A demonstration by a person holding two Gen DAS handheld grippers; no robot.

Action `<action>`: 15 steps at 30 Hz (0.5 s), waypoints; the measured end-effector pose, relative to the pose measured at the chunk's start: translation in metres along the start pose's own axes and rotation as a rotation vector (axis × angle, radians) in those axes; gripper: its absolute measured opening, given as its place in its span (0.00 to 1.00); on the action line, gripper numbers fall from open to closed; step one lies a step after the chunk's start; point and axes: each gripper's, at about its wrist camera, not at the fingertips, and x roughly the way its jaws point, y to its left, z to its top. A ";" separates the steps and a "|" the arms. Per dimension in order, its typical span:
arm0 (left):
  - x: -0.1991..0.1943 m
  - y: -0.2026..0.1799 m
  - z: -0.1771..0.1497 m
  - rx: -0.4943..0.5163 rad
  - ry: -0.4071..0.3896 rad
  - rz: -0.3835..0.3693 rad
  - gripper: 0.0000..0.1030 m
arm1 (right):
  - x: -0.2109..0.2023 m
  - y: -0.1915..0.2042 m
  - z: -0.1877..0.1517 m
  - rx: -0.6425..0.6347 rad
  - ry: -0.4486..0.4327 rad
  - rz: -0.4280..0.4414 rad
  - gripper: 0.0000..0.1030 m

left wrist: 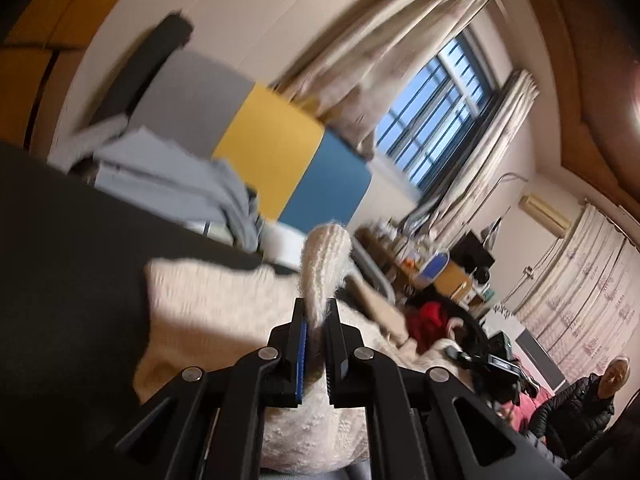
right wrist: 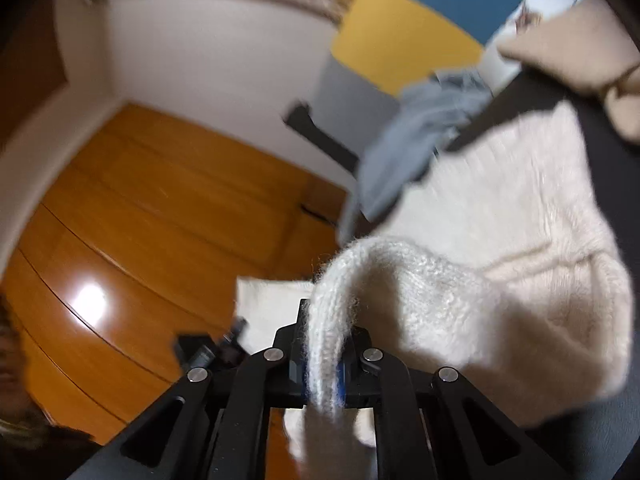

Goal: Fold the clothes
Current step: 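Lift the sweater hem with both grippers and fold it toward the collar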

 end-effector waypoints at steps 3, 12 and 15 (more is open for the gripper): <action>0.008 -0.004 0.014 0.025 -0.044 0.015 0.06 | -0.011 0.006 0.015 0.015 -0.085 0.003 0.09; 0.101 0.058 0.039 -0.062 0.001 0.238 0.06 | 0.032 -0.075 0.099 0.258 -0.178 -0.209 0.35; 0.133 0.086 0.030 -0.099 0.074 0.331 0.06 | 0.037 -0.105 0.105 0.346 -0.192 -0.199 0.78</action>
